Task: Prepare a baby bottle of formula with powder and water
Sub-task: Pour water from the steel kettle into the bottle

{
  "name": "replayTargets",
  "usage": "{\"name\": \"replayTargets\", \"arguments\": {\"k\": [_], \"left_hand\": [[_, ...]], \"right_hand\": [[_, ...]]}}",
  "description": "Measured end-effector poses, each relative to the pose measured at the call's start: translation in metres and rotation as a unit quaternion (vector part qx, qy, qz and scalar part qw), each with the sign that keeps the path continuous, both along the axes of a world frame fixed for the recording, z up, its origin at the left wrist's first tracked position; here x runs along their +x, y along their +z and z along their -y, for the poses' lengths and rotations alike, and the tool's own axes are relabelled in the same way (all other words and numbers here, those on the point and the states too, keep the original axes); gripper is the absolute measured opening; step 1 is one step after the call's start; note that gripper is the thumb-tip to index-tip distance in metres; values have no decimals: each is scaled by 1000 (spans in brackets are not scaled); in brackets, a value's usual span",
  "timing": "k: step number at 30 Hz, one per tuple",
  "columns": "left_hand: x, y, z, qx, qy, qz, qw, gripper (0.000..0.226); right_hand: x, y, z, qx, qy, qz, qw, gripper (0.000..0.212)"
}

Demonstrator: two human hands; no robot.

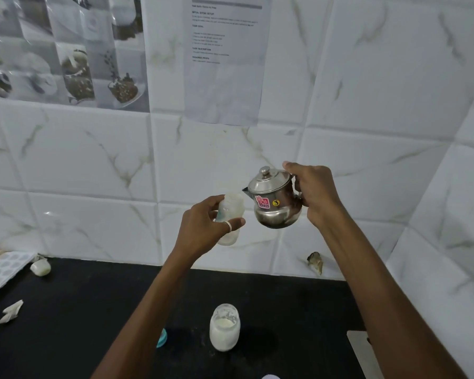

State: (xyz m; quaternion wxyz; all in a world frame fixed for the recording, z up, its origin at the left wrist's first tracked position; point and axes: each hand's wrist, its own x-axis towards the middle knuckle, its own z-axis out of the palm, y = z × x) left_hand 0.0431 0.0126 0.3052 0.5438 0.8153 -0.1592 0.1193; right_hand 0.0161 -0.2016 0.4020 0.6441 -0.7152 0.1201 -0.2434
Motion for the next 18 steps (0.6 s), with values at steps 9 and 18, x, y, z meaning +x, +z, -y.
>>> {"name": "replayTargets", "arguments": {"k": [9,18], "left_hand": [[1,0,-5,-5,2,5,1000,64],[4,-4,-11,-6,7,8,1000,66]], "right_hand": [[15,13,-3,-97,20,-9,995,26],[21,26,-13,-181,18,-20,983,28]]}}
